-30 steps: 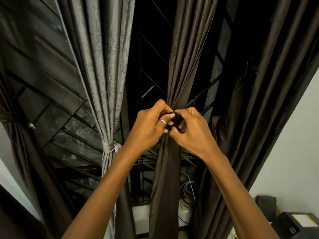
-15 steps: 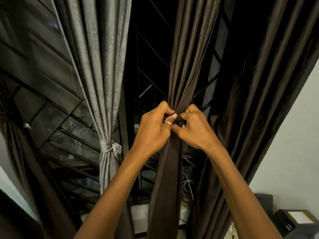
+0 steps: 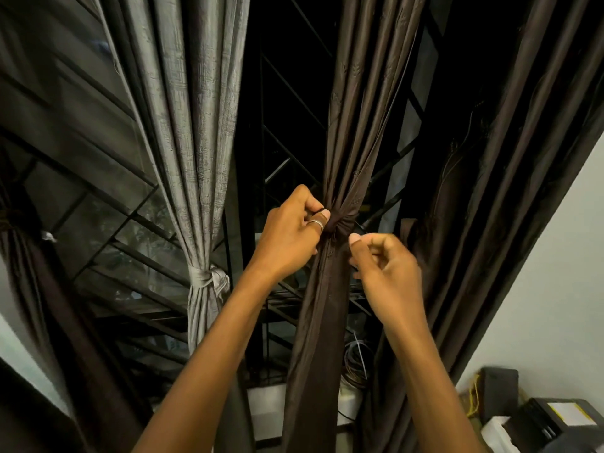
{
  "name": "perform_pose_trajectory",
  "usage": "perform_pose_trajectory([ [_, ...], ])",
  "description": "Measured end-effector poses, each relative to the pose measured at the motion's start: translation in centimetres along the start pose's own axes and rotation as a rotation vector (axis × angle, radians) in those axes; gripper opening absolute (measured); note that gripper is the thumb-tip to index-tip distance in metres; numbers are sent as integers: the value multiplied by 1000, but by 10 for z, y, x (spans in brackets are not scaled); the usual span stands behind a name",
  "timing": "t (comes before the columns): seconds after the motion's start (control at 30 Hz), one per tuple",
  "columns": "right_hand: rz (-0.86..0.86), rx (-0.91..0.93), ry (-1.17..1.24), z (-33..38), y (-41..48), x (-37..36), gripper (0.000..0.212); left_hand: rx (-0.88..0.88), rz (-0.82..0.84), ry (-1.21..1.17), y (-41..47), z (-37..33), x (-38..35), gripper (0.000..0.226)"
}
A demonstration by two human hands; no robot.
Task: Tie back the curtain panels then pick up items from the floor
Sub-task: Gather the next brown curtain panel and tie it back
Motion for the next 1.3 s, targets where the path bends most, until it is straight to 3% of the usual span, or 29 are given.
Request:
perform_pose_trajectory([
  [0.27, 7, -82, 44, -4, 8, -14, 36, 48, 97, -51, 4, -4, -1, 9],
  [0.43, -16, -54, 124, -1, 9, -19, 20, 69, 119, -97, 5, -2, 2, 8],
  [0.8, -71, -35, 245, -2, 0, -20, 16, 145, -243, -541, -45, 11, -28, 5],
  [1.07, -200, -9, 54, -11, 14, 12, 26, 122, -285, -509, -42, 13, -17, 8],
  [1.3, -116, -21, 59, -19, 13, 9, 19, 104, -217, -457, -41, 15, -21, 9],
])
Point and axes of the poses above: each hand's wrist, its own y-axis towards the middle knuckle, its own x-axis out of the back of the hand, z = x × y, the point moved 1 cm from there along y, towards the middle knuckle, and after that the axes turned 8 degrees about x, right-handed, at the moved point
